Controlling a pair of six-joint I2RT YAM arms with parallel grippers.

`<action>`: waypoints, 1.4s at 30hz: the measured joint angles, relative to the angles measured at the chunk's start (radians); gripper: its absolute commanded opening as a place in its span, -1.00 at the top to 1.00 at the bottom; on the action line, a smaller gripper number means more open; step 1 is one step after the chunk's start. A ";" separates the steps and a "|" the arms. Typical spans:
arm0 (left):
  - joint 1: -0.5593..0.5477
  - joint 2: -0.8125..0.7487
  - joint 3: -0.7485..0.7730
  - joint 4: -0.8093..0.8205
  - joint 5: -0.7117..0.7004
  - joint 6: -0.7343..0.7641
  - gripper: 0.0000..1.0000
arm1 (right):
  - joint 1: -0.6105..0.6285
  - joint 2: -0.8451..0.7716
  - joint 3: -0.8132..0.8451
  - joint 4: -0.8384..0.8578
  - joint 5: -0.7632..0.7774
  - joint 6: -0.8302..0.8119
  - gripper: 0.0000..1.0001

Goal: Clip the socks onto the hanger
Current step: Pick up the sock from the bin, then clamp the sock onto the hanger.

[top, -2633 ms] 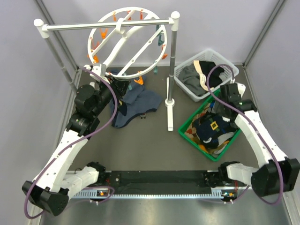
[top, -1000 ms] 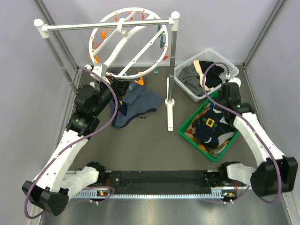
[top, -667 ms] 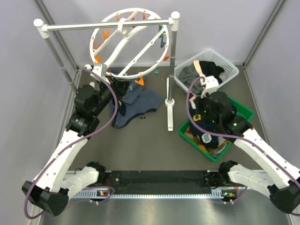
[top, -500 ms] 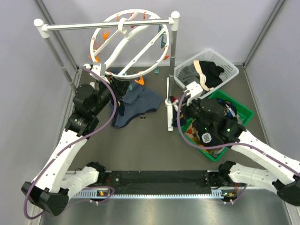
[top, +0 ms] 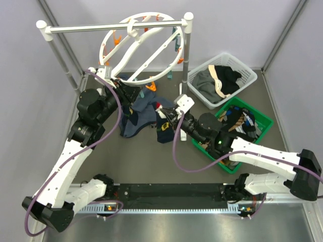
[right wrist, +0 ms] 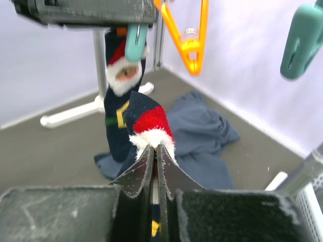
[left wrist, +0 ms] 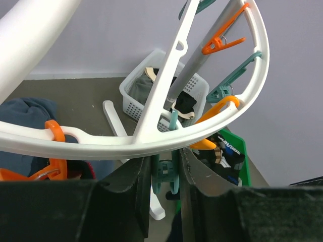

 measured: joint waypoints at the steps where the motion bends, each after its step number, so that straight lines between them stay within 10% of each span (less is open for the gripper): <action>1: 0.000 0.000 0.000 -0.001 0.000 -0.008 1.00 | 0.000 0.014 0.000 0.031 0.000 -0.006 1.00; 42: -0.005 -0.005 0.000 -0.009 -0.030 -0.126 1.00 | 0.055 0.206 0.031 0.335 0.087 -0.163 1.00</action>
